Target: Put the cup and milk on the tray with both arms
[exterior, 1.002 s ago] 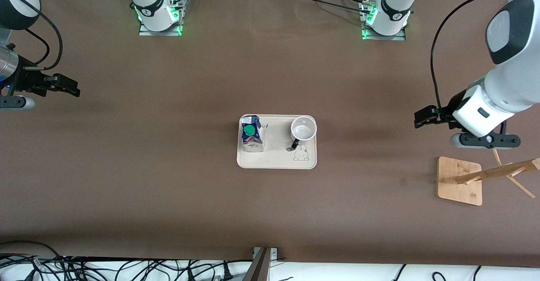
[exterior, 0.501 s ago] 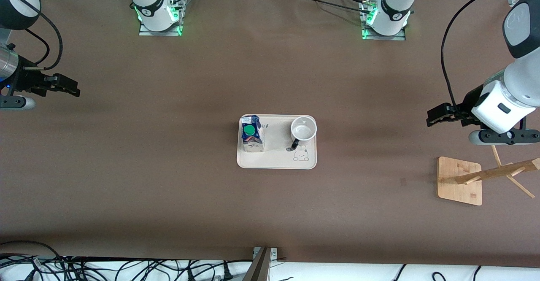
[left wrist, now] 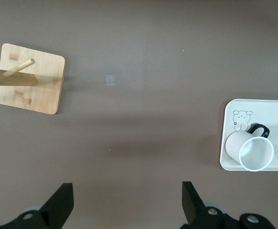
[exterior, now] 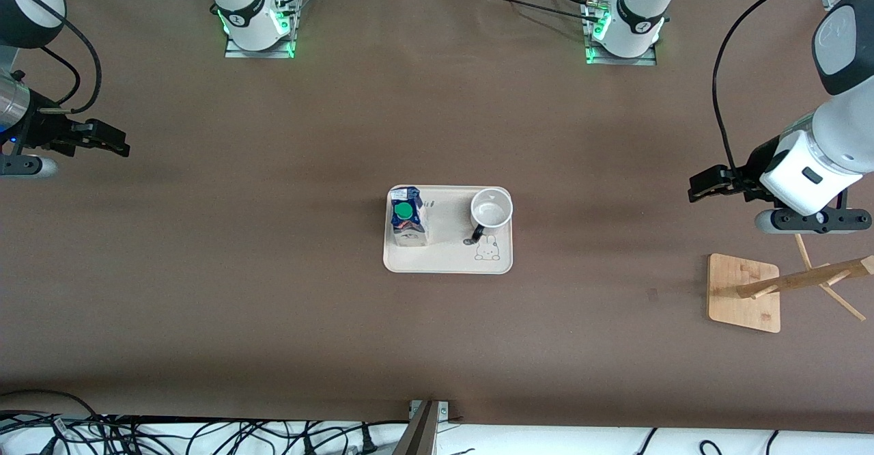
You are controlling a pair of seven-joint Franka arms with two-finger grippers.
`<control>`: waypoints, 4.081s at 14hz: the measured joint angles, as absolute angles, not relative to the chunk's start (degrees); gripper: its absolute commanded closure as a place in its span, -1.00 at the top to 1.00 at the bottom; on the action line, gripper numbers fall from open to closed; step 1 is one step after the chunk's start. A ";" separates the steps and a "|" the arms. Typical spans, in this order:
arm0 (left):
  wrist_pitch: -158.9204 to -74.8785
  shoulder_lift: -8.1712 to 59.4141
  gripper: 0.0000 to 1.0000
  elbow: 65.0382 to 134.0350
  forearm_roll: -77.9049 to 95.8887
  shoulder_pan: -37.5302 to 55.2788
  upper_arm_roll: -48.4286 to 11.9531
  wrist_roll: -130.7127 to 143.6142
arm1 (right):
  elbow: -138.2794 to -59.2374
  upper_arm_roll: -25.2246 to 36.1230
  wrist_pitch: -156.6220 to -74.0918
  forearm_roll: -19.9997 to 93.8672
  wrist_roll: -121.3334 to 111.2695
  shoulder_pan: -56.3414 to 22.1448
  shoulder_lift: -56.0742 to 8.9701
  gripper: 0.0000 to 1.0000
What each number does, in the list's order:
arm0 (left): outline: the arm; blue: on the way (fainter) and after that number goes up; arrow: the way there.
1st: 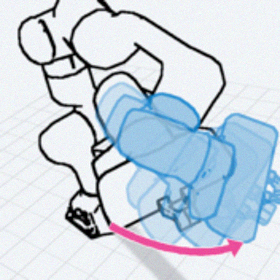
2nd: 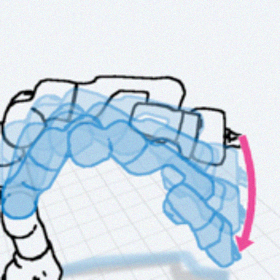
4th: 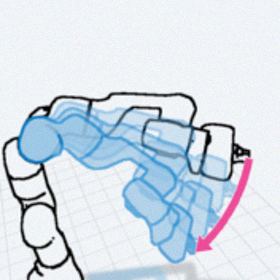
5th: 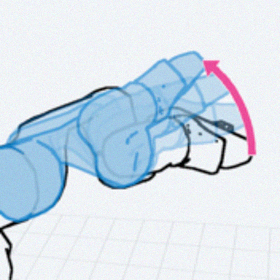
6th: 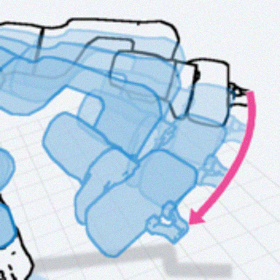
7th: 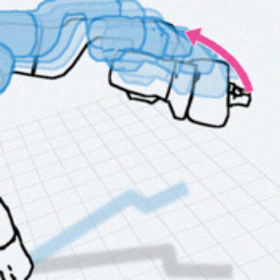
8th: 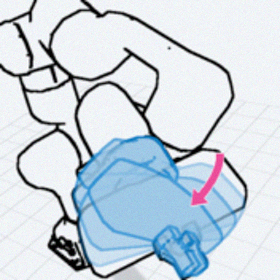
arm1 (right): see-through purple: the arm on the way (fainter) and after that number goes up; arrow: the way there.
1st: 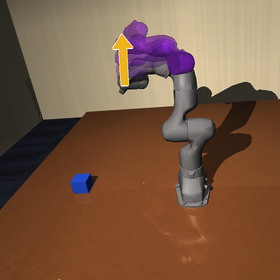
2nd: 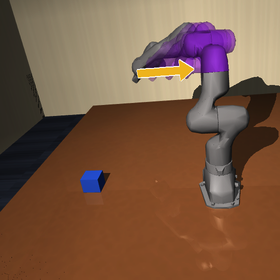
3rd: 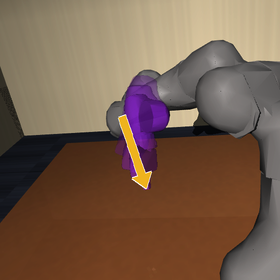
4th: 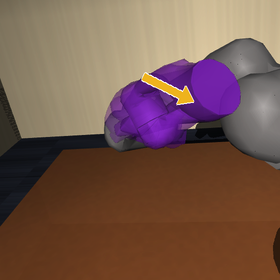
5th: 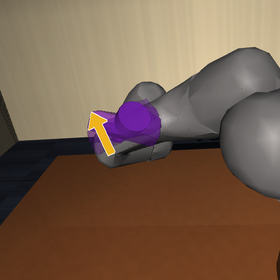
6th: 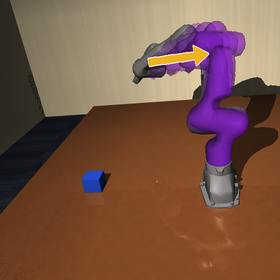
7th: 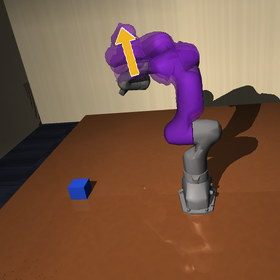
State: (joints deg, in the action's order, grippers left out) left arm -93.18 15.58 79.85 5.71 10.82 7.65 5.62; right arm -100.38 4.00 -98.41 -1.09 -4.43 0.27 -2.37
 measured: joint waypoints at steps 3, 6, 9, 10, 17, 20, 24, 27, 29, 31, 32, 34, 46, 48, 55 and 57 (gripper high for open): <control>-93.18 15.58 1.00 79.85 5.71 10.78 7.73 5.64 | -100.38 3.97 -98.41 -1.10 -4.43 0.26 -2.37 1.00; -93.23 15.57 1.00 79.73 5.71 10.75 7.91 5.64 | -100.39 3.91 -98.41 -1.10 -4.43 0.26 -2.37 1.00; -93.26 15.12 1.00 78.61 5.70 10.74 7.97 5.64 | -100.38 3.90 -98.41 -1.09 -4.43 0.26 -2.37 1.00; -93.21 14.85 1.00 78.51 5.64 10.74 7.97 5.64 | -100.38 3.89 -98.41 -1.10 -4.43 0.26 -2.37 1.00; -95.57 8.90 1.00 83.91 5.24 9.99 8.21 5.75 | -100.37 3.85 -98.42 -1.09 -4.43 0.24 -2.37 1.00; -101.32 3.99 1.00 91.82 4.57 7.81 7.89 5.62 | -100.37 3.85 -98.42 -1.09 -4.43 0.24 -2.37 1.00; -101.62 1.59 1.00 94.45 4.37 1.41 0.48 5.88 | -100.37 3.84 -98.42 -1.09 -4.43 0.24 -2.37 1.00; -101.55 1.06 1.00 94.63 0.94 2.77 -0.89 12.31 | -100.37 3.83 -98.45 -1.09 -4.51 0.24 -2.37 1.00; -101.12 0.91 1.00 94.63 -0.78 3.80 -0.95 15.05 | -100.37 3.82 -98.49 -1.10 -4.52 0.23 -2.37 1.00; -101.00 0.63 1.00 94.62 -1.00 3.87 -0.65 13.17 | -100.37 3.82 -98.52 -1.09 -4.53 0.23 -2.37 1.00; -100.68 0.35 1.00 94.57 -1.00 3.86 -0.38 10.47 | -100.37 3.82 -98.53 -1.09 -4.53 0.23 -2.37 1.00; -98.48 -0.38 1.00 94.20 -1.00 3.86 -0.07 6.85 | -100.37 3.82 -98.53 -1.09 -4.53 0.23 -2.37 1.00; -95.45 -1.24 1.00 93.13 3.82 4.78 5.95 2.39 | -100.37 3.80 -98.53 -1.10 -4.55 0.22 -2.37 1.00; -95.28 -1.24 1.00 93.13 3.34 5.57 5.80 2.06 | -100.37 3.80 -98.53 -1.10 -4.55 0.22 -2.37 1.00; -91.18 -1.32 1.00 92.29 2.89 7.26 5.80 2.07 | -100.37 3.80 -98.53 -1.10 -4.56 0.22 -2.37 1.00; -92.05 -1.31 1.00 92.27 2.89 7.37 5.81 2.07 | -100.37 3.80 -98.53 -1.10 -4.56 0.22 -2.37 1.00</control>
State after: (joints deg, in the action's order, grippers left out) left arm -92.05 -1.31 92.27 2.89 7.37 5.81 2.07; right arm -100.37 3.80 -98.53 -1.10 -4.56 0.22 -2.37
